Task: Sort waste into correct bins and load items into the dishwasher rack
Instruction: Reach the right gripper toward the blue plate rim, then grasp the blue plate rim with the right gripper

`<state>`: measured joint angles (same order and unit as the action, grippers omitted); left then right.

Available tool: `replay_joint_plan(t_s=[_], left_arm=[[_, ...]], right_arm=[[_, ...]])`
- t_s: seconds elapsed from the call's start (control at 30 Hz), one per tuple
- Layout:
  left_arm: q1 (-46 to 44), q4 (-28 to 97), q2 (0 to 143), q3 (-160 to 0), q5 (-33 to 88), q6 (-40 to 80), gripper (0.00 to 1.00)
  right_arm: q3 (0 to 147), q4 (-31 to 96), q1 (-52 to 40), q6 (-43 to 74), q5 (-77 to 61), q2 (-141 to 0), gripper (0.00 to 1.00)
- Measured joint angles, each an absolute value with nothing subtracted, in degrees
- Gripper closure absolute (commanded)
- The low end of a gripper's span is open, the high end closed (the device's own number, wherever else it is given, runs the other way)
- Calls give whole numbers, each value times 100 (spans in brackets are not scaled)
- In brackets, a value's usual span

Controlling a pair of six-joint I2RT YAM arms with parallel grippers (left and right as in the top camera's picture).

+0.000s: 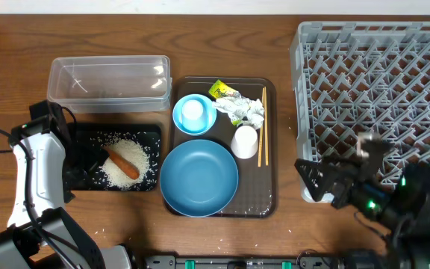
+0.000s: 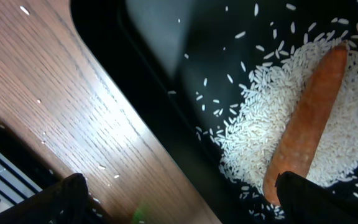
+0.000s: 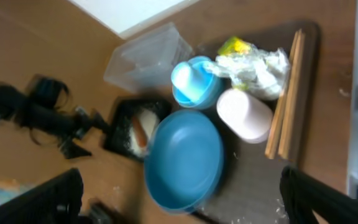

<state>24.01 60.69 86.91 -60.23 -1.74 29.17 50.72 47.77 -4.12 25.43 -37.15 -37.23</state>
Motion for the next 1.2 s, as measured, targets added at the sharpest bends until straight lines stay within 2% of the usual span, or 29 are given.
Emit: replay_joint_plan(t_s=[0.17, 0.3, 0.5, 0.6, 0.8, 0.93, 1.2], left_arm=[[2401, 6073, 8691, -6023, -172, 2917, 1], [2401, 6073, 8691, -6023, -174, 2917, 1], [2401, 6071, 8691, -6023, -172, 2917, 1], [2401, 6073, 8691, -6023, -172, 2917, 1], [2401, 6073, 8691, -6023, -172, 2917, 1], [2401, 6073, 8691, -6023, -172, 2917, 1], [2401, 6073, 8691, -6023, -172, 2917, 1]], right_arm=[[6396, 5830, -1367, 1647, -3009, -5194, 1], [7131, 6154, -2681, 1225, -2189, -6302, 1], [7679, 5957, -4613, 987, -860, -7612, 1], [7693, 5732, -5234, 954, -395, -8182, 1], [7693, 5207, -5861, 965, -143, -9196, 2], [7693, 4871, -6132, 985, -362, -9815, 10], [7693, 4460, -6635, 1090, -582, -10761, 16]])
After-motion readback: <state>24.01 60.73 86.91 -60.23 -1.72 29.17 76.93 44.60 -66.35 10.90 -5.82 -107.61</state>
